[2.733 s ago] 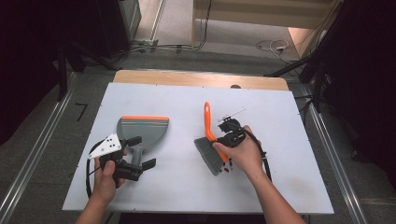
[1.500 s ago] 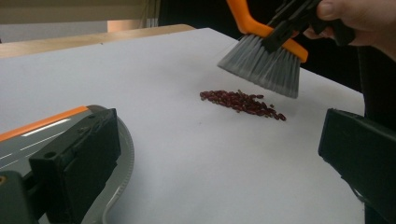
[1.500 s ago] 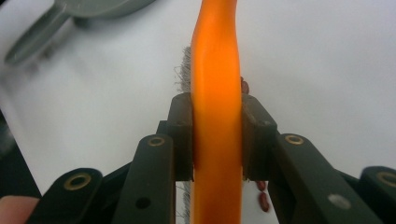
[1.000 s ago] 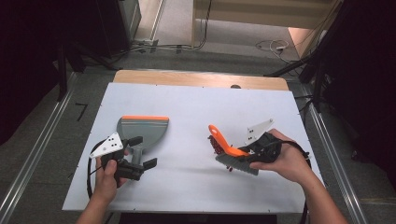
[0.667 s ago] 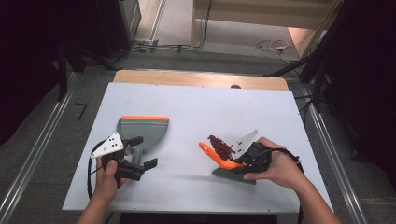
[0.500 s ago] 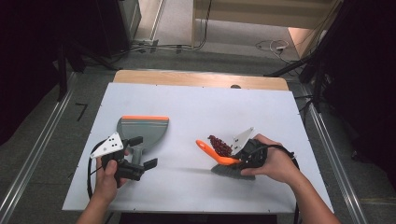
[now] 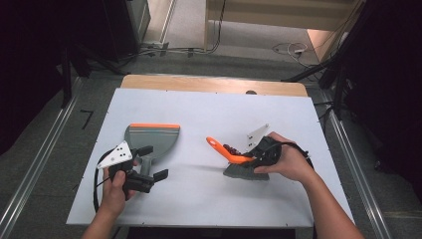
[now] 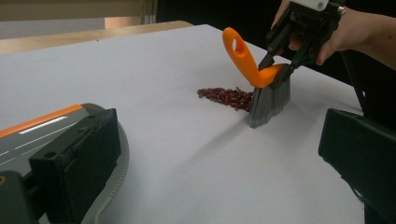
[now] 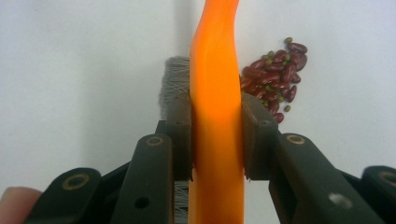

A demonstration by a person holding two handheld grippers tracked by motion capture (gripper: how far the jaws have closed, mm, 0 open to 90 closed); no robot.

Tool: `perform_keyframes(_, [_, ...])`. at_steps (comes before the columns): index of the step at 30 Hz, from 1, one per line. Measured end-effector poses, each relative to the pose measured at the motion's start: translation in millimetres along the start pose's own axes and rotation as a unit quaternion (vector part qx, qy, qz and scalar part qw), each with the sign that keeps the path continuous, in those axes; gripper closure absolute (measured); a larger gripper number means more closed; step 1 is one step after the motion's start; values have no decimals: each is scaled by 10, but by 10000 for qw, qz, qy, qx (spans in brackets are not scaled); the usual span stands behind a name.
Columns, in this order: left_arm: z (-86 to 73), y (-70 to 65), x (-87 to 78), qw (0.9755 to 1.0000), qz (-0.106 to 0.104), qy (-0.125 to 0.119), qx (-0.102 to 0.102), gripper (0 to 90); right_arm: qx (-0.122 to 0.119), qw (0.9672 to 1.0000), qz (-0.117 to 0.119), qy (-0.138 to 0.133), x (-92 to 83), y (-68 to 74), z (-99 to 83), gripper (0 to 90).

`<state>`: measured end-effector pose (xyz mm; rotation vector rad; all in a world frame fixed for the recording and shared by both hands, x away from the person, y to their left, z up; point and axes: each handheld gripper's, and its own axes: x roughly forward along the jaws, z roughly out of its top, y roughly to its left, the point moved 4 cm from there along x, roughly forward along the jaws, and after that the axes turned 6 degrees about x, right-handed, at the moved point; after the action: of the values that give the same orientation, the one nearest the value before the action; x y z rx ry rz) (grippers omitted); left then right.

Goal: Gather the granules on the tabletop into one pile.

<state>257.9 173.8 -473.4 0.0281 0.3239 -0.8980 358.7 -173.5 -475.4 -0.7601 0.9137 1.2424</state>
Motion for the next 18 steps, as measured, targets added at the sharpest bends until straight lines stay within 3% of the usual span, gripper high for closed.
perform_keyframes(18, [-5,-2,6,10000,-1,20,17,0,18,9999,-47,-109,72,-234,148,673])
